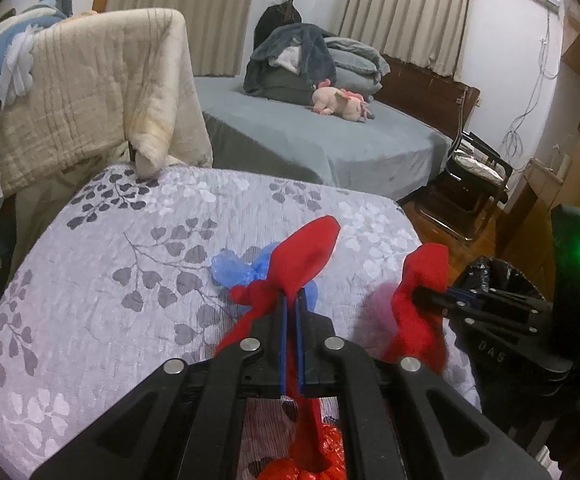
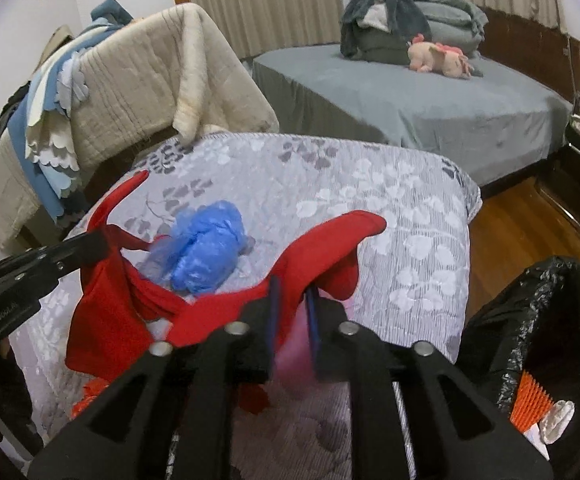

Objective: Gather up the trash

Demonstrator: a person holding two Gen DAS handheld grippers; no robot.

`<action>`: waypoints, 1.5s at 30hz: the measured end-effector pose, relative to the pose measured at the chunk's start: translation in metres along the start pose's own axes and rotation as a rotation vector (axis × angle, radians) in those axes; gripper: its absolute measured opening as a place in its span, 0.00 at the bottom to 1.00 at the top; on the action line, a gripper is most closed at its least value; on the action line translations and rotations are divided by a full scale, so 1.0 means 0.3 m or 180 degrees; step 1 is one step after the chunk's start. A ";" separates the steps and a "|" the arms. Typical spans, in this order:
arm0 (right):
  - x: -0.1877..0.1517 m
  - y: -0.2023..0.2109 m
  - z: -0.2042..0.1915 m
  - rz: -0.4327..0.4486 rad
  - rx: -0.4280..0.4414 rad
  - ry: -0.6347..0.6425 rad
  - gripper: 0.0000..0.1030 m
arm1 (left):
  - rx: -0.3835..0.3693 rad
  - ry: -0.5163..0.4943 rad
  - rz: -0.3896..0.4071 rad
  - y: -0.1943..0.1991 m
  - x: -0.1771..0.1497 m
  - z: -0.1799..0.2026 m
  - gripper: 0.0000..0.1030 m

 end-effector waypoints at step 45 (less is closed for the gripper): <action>0.104 0.249 -0.005 0.0319 -0.0105 0.0072 0.13 | -0.0120 -0.0060 0.0155 0.079 0.050 0.074 0.03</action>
Point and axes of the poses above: each gripper's, at about its wrist camera, not at the fingertips, and y roughly against the way its jaws point, z to its right, x to its top, the point moved 4 cm from there along -y, roughly the way its jaws point, and after that the axes turned 14 degrees about z, right-handed, at the moved point
